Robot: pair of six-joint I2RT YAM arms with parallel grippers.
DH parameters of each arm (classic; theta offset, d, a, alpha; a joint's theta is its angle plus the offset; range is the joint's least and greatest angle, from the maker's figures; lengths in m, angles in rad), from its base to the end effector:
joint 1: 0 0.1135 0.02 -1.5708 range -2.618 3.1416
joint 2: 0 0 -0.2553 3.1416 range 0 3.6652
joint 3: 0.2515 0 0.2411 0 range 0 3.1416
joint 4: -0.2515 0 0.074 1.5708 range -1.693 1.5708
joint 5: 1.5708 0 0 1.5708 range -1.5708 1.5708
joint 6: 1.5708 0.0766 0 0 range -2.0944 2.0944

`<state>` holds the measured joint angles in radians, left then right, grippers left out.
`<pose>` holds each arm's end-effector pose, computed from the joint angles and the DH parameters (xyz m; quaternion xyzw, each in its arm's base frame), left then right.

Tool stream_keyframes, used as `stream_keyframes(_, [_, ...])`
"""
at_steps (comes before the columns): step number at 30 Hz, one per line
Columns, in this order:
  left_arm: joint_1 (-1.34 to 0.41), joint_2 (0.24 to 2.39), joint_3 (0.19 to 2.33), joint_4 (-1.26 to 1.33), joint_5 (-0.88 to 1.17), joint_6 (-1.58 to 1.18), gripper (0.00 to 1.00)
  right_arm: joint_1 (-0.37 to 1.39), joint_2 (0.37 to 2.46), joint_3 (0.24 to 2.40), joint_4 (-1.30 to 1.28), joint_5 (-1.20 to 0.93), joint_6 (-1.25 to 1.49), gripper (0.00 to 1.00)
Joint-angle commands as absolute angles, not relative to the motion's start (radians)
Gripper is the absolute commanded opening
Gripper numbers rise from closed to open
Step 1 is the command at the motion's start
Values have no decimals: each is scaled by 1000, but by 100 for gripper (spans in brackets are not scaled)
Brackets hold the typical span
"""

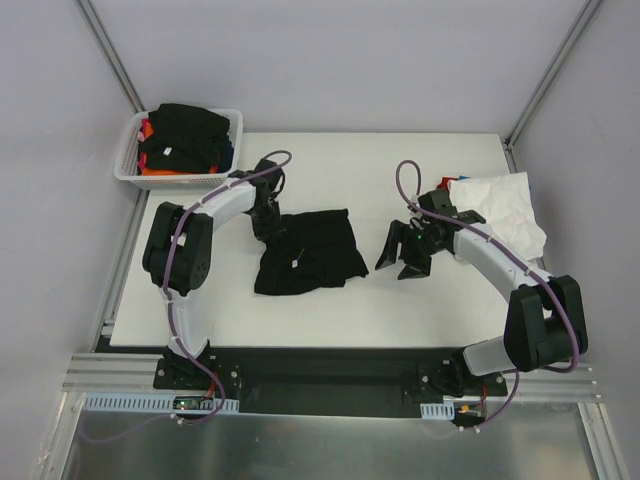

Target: Fold and stack the t-shirts

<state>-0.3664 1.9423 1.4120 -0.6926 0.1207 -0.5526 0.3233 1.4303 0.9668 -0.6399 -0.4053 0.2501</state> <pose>0.3661 -0.1503 0.1440 -0.0810 0.9798 -0.1299 0.1285 0.2607 0.1192 0.1866 -0.0814 0.9506 0.2519 0.1622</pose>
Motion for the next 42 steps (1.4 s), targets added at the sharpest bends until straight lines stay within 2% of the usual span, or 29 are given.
stream_keyframes(1, [-338, 1968, 1407, -701, 89, -491, 0, 328, 1417, 969, -646, -414, 242, 72])
stream_keyframes(6, [-302, 1957, 1457, -716, 41, -454, 1, 328, 1410, 979, -657, -399, 241, 72])
stream_keyframes(8, [-298, 1936, 1483, -733, 51, -449, 2, 325, 1408, 994, -683, -376, 223, 75])
stream_keyframes(9, [-296, 1925, 1505, -738, 76, -454, 2, 308, 1408, 1011, -692, -353, 216, 79])
stream_keyframes(13, [-298, 1815, 1566, -750, 166, -508, 10, 221, 1411, 1063, -739, -321, 196, 81])
stream_keyframes(14, [-299, 1798, 1577, -753, 181, -520, 15, 201, 1414, 1086, -753, -293, 189, 73])
stream_keyframes(16, [-305, 1748, 1597, -753, 219, -552, 19, 149, 1433, 1158, -793, -284, 175, 57])
stream_keyframes(17, [-307, 1732, 1600, -753, 227, -557, 22, 137, 1443, 1190, -819, -234, 166, 34])
stream_keyframes(19, [-310, 1703, 1586, -755, 250, -563, 24, 107, 1485, 1297, -898, -180, 137, 5])
stream_keyframes(20, [-311, 1695, 1577, -756, 258, -561, 24, 95, 1497, 1322, -914, -142, 130, 1])
stream_keyframes(28, [-313, 1597, 1387, -761, 250, -529, 17, -146, 1581, 1460, -953, -141, 110, 1])
stream_keyframes(31, [-313, 1549, 1338, -772, 226, -532, 14, -184, 1617, 1538, -1009, -7, 78, 1])
stream_keyframes(32, [-313, 1543, 1324, -775, 222, -529, 14, -184, 1635, 1581, -1023, 162, 71, 1])
stream_keyframes(35, [-313, 1528, 1318, -796, 218, -526, 14, -189, 1683, 1653, -1104, 421, 64, 1])
stream_keyframes(38, [-313, 1523, 1324, -813, 201, -523, 14, -190, 1736, 1706, -1117, 546, 67, 1])
stream_keyframes(42, [-313, 1532, 1339, -833, 170, -506, 13, -192, 1787, 1727, -1045, 595, 77, 1])
